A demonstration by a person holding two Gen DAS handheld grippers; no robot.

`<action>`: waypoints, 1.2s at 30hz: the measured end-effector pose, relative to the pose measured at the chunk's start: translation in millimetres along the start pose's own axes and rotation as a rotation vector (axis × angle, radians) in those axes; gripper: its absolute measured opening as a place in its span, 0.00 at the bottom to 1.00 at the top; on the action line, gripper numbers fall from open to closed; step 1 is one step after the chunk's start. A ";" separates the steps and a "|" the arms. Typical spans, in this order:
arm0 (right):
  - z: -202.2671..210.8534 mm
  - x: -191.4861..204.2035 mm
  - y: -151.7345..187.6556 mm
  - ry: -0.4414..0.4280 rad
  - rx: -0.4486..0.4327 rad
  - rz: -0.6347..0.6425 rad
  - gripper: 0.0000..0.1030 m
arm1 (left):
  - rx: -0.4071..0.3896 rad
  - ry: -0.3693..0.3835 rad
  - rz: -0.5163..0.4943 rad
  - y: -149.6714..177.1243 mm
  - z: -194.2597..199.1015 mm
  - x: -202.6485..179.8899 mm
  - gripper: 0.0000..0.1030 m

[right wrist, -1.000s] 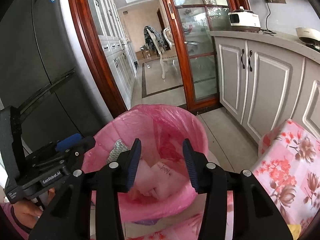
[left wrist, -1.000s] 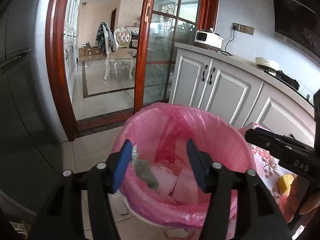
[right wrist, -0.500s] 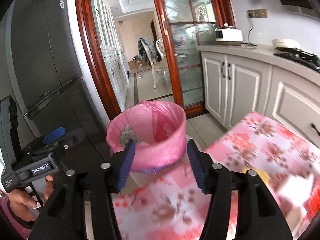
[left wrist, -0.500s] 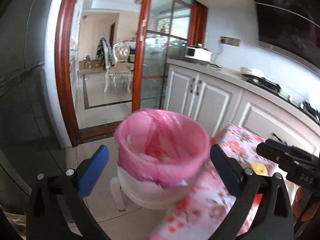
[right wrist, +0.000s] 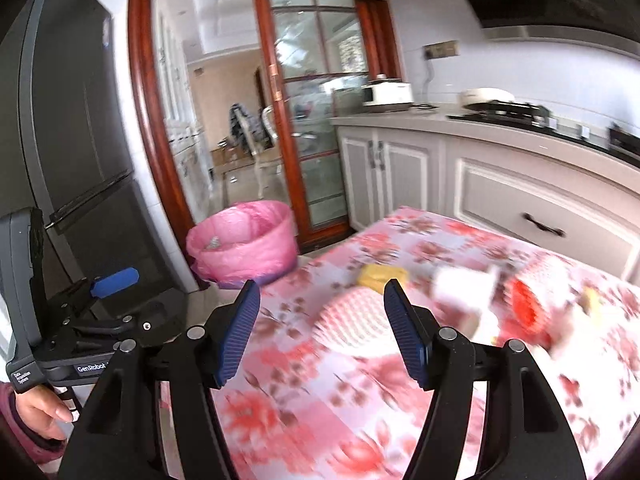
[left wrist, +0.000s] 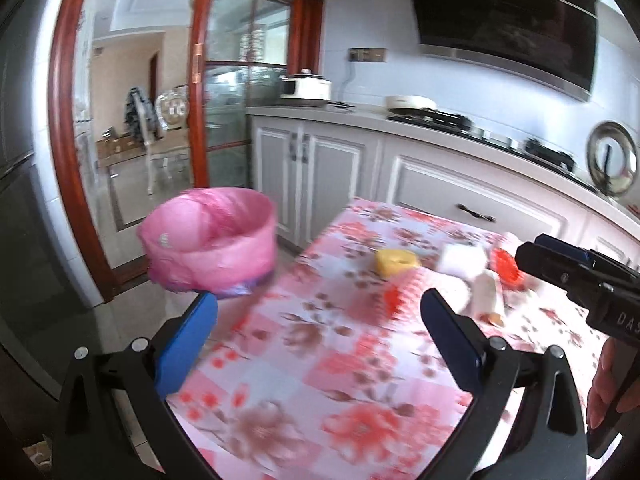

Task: Collect trash
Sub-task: 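Open both grippers over the bin and move back to the table, then grasp the pink-orange foam net with the left gripper while the right grasps a white tissue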

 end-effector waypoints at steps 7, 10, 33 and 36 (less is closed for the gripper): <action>43.5 -69.2 30.2 0.095 -0.016 -0.075 0.60 | 0.004 0.071 -0.029 12.3 5.3 -57.5 0.95; 56.7 -98.5 43.5 0.136 -0.013 -0.102 0.60 | 0.019 0.111 -0.022 18.2 2.6 -79.4 0.95; -29.6 -217.7 61.8 0.296 0.126 -0.224 0.63 | 0.110 0.126 -0.048 38.6 -91.8 -123.8 0.95; -47.8 -224.5 56.3 0.300 0.135 -0.232 0.63 | 0.117 0.110 -0.026 36.7 -105.5 -112.9 0.95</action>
Point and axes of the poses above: each gripper's, at about its wrist camera, not at the fingertips, and z roughly against the way its jaws point, x to its left, y to its underside, the point moved 10 cm from there along -z, roughly the way its jaws point, and after that the axes turned 11 degrees about -z, right-handed, at the moved point
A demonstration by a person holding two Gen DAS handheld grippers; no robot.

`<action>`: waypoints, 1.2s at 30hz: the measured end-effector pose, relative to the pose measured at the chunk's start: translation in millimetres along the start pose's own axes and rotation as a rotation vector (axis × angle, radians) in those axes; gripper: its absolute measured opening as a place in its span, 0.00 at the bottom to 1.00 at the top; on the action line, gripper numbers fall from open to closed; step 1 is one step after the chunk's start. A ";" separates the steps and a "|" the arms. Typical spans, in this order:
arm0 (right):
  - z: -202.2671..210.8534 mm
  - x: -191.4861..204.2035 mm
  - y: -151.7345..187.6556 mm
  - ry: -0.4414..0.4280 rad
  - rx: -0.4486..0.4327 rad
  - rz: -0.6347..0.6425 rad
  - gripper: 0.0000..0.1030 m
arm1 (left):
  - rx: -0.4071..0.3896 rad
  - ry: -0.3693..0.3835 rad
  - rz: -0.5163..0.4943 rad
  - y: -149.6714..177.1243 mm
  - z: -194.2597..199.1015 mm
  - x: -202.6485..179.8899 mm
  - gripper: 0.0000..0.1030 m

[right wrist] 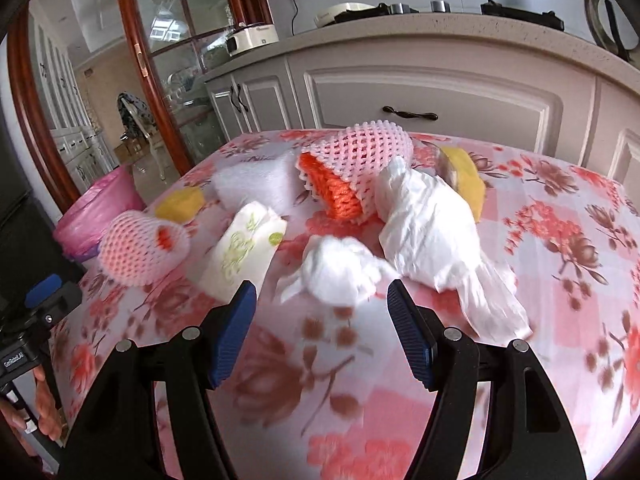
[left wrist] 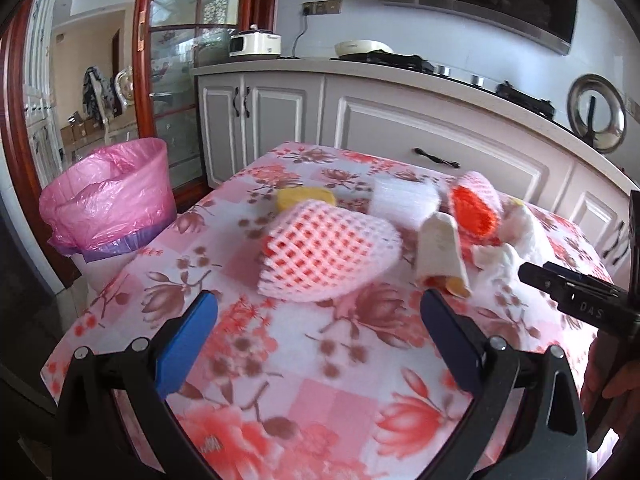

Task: Collect trash
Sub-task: 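Grasp the pink-orange foam net with the left gripper while the right grasps a white tissue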

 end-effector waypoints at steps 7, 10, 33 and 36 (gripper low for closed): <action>-36.2 -4.7 -9.9 0.003 0.059 -0.032 0.63 | 0.008 -0.012 0.022 -13.4 -30.9 21.1 0.95; -43.2 -3.8 -12.9 0.009 0.067 -0.026 0.63 | 0.024 -0.008 0.028 -18.3 -45.6 23.8 0.95; -15.7 10.9 -2.6 -0.016 0.045 0.017 0.27 | 0.054 0.109 -0.042 -23.3 -60.7 -18.7 0.27; 6.5 15.4 2.5 -0.023 0.022 0.023 0.27 | 0.036 0.108 -0.042 -24.6 -42.0 -18.9 0.27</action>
Point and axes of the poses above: each gripper's, at about its wrist camera, not at the fingertips, and z roughly against the way its jaws point, x to its left, y to its underside, the point moved 10 cm from there along -z, roughly the way its jaws point, and after that the axes turned 11 degrees about -z, right-handed, at the moved point
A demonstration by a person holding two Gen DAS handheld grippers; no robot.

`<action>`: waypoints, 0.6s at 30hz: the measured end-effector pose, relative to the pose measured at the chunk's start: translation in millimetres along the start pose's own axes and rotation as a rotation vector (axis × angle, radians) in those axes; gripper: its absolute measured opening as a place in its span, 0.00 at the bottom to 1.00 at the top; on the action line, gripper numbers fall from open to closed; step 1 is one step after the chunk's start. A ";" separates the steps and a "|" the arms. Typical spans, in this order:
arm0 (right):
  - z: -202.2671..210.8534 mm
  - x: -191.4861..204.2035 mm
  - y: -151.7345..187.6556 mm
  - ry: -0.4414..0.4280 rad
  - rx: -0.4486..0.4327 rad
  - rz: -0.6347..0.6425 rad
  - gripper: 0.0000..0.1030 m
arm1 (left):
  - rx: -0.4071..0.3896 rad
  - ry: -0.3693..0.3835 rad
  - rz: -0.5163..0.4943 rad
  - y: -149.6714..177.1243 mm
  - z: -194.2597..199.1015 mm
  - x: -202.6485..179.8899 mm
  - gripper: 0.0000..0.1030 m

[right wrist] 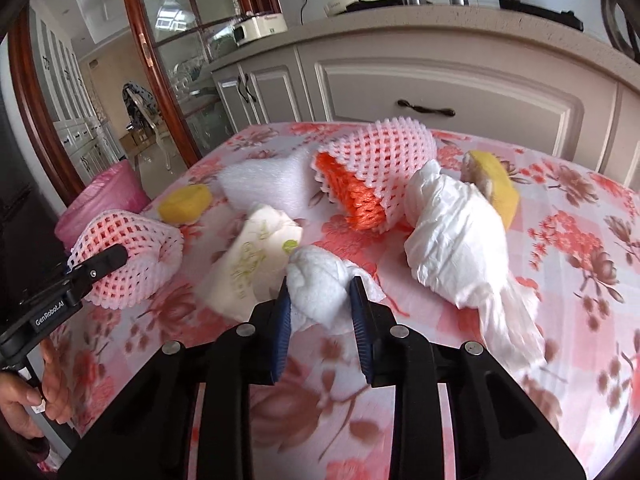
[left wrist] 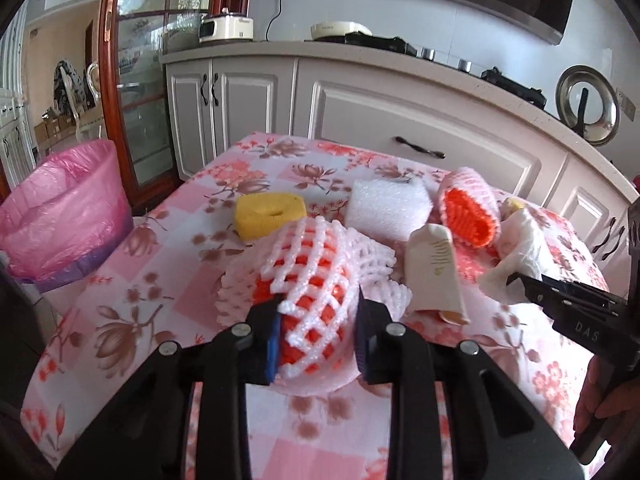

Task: Collect trash
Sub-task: 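Grasp the pink-orange foam net with the left gripper while the right grasps a white tissue, then carry the foam net and white tissue to the pink bin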

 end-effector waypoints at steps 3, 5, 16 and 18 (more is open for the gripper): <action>22.8 5.4 7.8 -0.007 -0.022 0.006 0.27 | -0.018 -0.002 0.003 2.6 21.7 -3.2 0.27; 40.3 9.8 13.0 -0.011 -0.041 0.014 0.27 | -0.028 -0.003 0.007 4.6 35.2 -5.0 0.27; 113.2 59.4 31.5 -0.066 -0.131 0.088 0.27 | -0.123 0.022 -0.053 16.6 118.4 -37.0 0.27; 128.0 70.5 34.1 -0.077 -0.149 0.108 0.27 | -0.144 0.025 -0.066 18.0 134.6 -41.2 0.27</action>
Point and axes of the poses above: each gripper's, at about its wrist camera, not at the fingertips, and z roughly against the way its jaws point, x to its left, y to its underside, the point moved 10 cm from there along -z, roughly the way its jaws point, and after that the axes turned 11 degrees about -z, right-handed, at the moved point
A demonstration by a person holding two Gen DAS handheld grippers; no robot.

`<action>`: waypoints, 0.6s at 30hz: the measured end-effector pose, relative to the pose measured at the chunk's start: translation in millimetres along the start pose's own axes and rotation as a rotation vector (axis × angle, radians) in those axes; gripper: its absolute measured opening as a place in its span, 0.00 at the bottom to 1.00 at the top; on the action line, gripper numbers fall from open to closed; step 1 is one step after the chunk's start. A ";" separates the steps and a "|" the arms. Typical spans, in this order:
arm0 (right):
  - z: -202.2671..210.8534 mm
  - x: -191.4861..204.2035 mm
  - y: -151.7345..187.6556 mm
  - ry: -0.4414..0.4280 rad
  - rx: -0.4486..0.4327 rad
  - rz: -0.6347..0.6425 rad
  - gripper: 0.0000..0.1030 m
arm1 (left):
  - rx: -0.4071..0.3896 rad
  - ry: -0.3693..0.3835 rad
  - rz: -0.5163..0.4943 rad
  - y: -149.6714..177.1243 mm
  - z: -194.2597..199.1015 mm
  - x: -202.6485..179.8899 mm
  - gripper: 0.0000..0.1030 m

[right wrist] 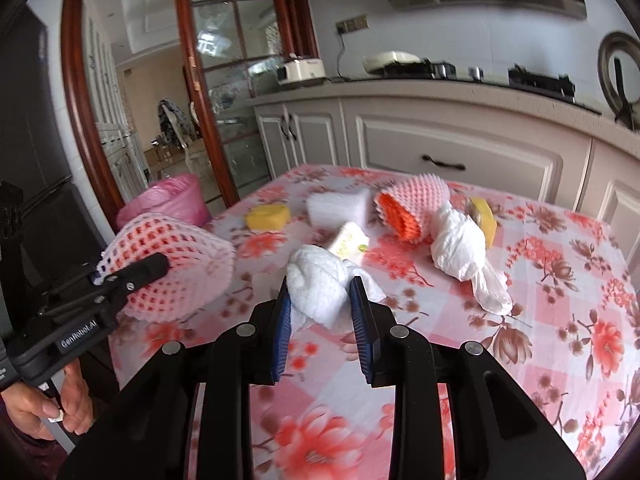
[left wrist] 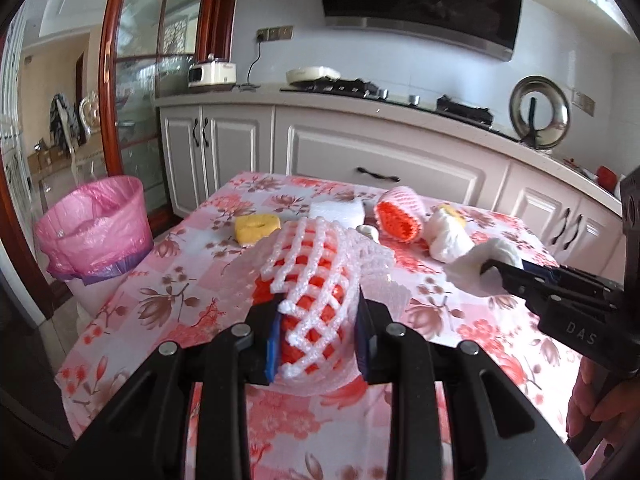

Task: Collect trash
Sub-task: 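Carry the foam net and white tissue to the pink bin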

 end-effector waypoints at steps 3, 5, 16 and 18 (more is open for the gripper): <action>18.0 16.5 -2.8 -0.012 -0.029 0.031 0.27 | -0.030 -0.006 -0.019 -3.0 20.6 -3.1 0.27; 28.0 26.7 -4.7 -0.021 -0.044 0.047 0.27 | -0.051 -0.015 -0.024 -5.6 33.2 -1.3 0.28; 54.2 94.8 -17.9 -0.096 -0.094 0.153 0.27 | -0.148 -0.091 -0.028 -15.8 99.7 32.5 0.28; 48.7 109.6 -20.6 -0.126 -0.091 0.165 0.27 | -0.155 -0.110 -0.024 -15.9 105.2 42.7 0.28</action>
Point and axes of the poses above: each gripper's, at about its wrist camera, not at the fingertips, and z roughly against the way its jaws point, x to its left, y to its underside, the point moved 10 cm from there along -z, roughly the way its jaws point, and after that the axes turned 11 degrees about -z, right-handed, at the moved point
